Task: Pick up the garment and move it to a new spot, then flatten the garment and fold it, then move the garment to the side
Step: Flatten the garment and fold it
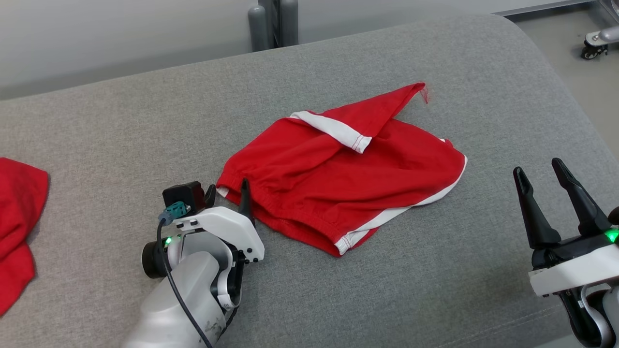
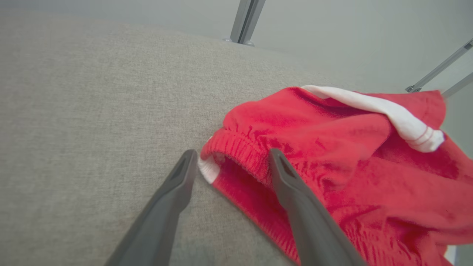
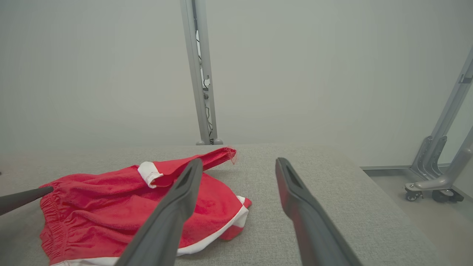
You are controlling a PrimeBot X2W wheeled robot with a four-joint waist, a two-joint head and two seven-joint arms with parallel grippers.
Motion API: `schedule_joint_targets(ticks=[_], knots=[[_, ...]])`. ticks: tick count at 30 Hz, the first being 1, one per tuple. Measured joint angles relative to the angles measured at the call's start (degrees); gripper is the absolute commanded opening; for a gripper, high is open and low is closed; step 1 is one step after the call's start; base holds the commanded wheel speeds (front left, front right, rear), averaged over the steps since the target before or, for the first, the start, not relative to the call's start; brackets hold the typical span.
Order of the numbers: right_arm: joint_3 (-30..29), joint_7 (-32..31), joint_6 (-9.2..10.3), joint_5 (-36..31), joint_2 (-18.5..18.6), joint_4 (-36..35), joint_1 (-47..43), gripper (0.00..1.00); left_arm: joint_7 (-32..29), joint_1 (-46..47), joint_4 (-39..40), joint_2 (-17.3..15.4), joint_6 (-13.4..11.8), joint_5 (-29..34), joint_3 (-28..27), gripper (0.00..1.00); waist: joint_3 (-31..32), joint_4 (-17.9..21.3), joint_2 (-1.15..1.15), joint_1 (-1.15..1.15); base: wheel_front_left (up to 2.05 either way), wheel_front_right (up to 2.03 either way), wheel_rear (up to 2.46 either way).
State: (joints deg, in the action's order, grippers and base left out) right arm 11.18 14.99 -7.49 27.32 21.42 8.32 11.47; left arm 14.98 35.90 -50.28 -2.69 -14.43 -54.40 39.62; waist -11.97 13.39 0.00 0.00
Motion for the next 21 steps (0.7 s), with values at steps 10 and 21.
schedule_joint_targets(ticks=[10, 21], knots=[[0.4, 0.0, -0.01, -0.1, -0.3, -0.4, 0.4, 1.0, 0.0, 3.7, -6.0, 0.0, -0.5, -6.4, 7.1, 1.0, -1.0, 0.9, 0.0, 0.0, 0.0, 0.0, 0.0], [0.9, 0.0, 0.0, 0.4, -0.8, -0.5, 0.9, 1.0, 0.0, 7.7, -9.1, 0.0, 0.0, -8.0, 11.3, 0.0, -0.6, 0.8, 0.0, 0.0, 0.0, 0.0, 0.0]])
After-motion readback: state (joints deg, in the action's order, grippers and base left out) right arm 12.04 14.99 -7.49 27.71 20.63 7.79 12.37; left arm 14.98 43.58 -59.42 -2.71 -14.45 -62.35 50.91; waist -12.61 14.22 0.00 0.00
